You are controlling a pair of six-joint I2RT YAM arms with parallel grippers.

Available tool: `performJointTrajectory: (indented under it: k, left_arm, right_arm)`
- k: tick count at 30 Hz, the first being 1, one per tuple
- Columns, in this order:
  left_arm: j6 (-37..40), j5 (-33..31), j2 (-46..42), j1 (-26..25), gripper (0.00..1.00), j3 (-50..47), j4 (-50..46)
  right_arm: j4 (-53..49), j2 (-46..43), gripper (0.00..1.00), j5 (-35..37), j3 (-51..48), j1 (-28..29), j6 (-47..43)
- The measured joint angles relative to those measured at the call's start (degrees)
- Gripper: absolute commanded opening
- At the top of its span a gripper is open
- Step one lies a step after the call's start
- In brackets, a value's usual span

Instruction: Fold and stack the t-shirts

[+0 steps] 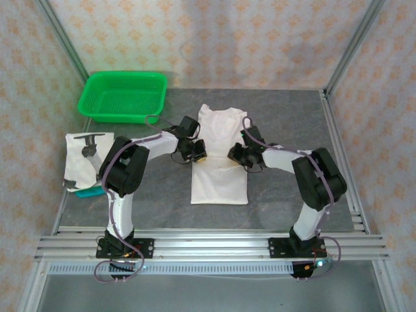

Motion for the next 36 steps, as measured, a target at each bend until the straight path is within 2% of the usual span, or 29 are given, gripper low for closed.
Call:
performJointTrajectory:
  k: [6,9,14,19,22,23,27,29,30,35,36]
  left_arm:
    - [0.0,0.1,-0.1,0.1,0.05,0.0,0.0]
    - [0.2,-0.2,-0.3,0.1,0.09,0.0,-0.2]
    - [0.6,-1.9,-1.7,0.3,0.22,0.8,-3.7]
    - [0.6,-2.1,-8.9,0.2,0.32,0.8,-7.0]
    - [0.6,-2.3,-17.0,0.0,0.54,-1.0,-6.8]
    - [0.6,-2.6,-20.1,-0.1,0.62,-2.2,-6.6]
    - [1.6,-5.4,-30.6,-1.1,0.80,-7.0,-8.6]
    - [2.3,-7.4,-34.5,-2.1,0.96,-9.4,-10.4]
    - [2.3,-8.4,-36.7,-2.8,1.00,-11.5,-11.2]
    - [0.3,-11.6,-47.6,-6.1,1.00,-23.6,-14.3]
    - [-0.5,-12.1,-49.8,-6.8,1.00,-26.2,-14.4]
  right_arm:
    - [-5.4,-4.6,0.27,2.6,-3.3,-5.5,-2.8]
    - [-8.1,-7.7,0.31,3.2,-3.4,-6.2,-3.9]
    - [-10.4,-15.9,0.45,2.9,-4.9,-5.4,-4.2]
    - [-12.2,-25.8,0.60,2.5,-9.9,-1.8,-2.2]
    - [-13.7,-31.4,0.75,2.2,-13.7,0.9,0.1]
    - [-14.8,-33.4,0.77,2.0,-14.9,2.1,0.8]
    - [-18.2,-38.7,0.80,2.1,-18.3,7.1,3.8]
    - [-19.6,-40.5,0.80,2.5,-19.7,9.7,5.6]
    - [-20.3,-41.3,0.81,2.7,-20.5,11.1,6.7]
    - [-23.0,-42.5,0.99,5.1,-22.6,17.0,12.1]
    - [-23.4,-42.4,0.99,5.6,-22.6,18.2,13.0]
